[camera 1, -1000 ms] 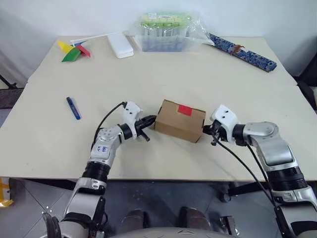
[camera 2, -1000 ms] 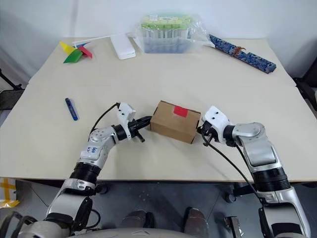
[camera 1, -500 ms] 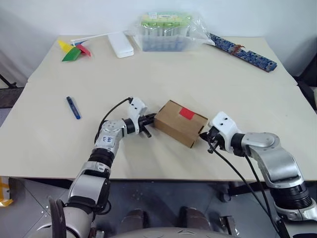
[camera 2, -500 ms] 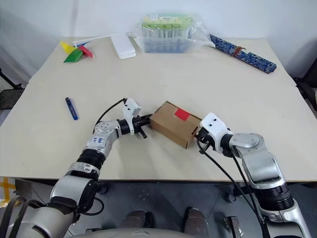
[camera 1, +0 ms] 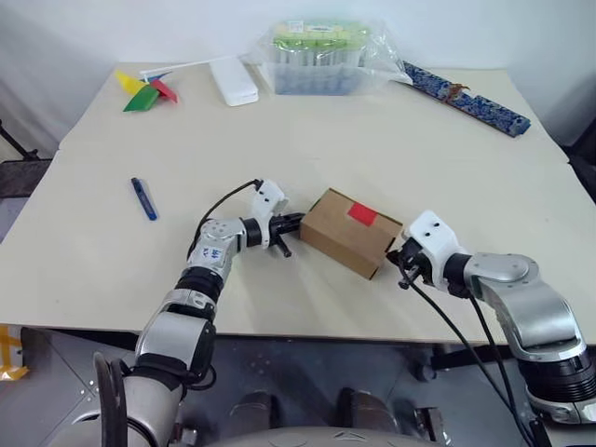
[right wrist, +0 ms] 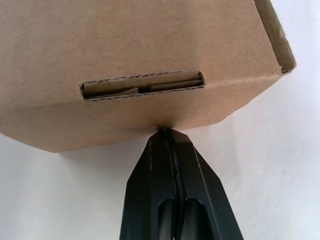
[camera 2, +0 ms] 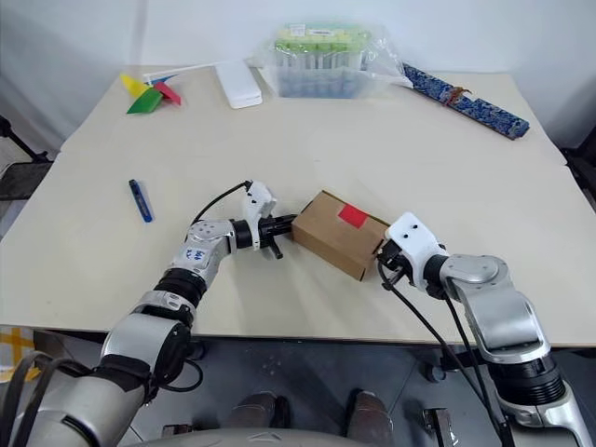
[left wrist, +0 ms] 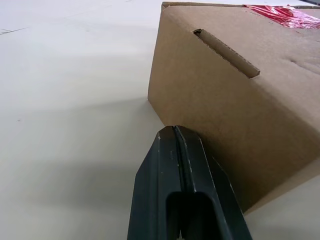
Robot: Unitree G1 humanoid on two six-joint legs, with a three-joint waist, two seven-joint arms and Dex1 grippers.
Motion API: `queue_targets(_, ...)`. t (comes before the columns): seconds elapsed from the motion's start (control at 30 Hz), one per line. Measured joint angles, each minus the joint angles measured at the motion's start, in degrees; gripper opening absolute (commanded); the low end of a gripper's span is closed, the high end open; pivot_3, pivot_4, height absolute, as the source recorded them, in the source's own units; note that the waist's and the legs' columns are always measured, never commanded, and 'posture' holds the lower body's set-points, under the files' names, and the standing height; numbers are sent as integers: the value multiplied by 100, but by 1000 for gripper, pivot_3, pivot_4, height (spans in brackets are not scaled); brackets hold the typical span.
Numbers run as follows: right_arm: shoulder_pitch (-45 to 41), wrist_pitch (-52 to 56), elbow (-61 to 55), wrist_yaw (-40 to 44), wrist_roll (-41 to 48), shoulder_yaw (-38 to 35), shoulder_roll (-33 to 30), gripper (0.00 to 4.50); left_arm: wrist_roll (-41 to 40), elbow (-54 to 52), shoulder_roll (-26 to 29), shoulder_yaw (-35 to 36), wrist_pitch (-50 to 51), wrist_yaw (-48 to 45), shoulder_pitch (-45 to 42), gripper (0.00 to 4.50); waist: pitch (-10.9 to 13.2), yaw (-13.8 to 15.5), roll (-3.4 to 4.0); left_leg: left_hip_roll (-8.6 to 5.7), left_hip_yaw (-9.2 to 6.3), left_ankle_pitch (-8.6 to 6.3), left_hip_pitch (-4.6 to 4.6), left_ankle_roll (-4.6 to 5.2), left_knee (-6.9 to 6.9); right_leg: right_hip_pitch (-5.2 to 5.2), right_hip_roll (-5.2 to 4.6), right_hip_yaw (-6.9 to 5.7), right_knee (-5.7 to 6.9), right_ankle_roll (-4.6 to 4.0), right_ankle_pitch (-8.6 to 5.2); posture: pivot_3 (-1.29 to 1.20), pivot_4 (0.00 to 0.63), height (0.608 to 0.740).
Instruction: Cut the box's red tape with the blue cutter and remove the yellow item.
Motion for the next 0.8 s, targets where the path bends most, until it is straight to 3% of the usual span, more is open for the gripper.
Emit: queue_targets(0.8,621,28,-325,-136,166,-419,-515,0,232,424,-293,-5,-181,-495,-279,10,-1,8,-6,-2,1,0,-7,3,1,-10,-1,1,3,1,1,0,150,740)
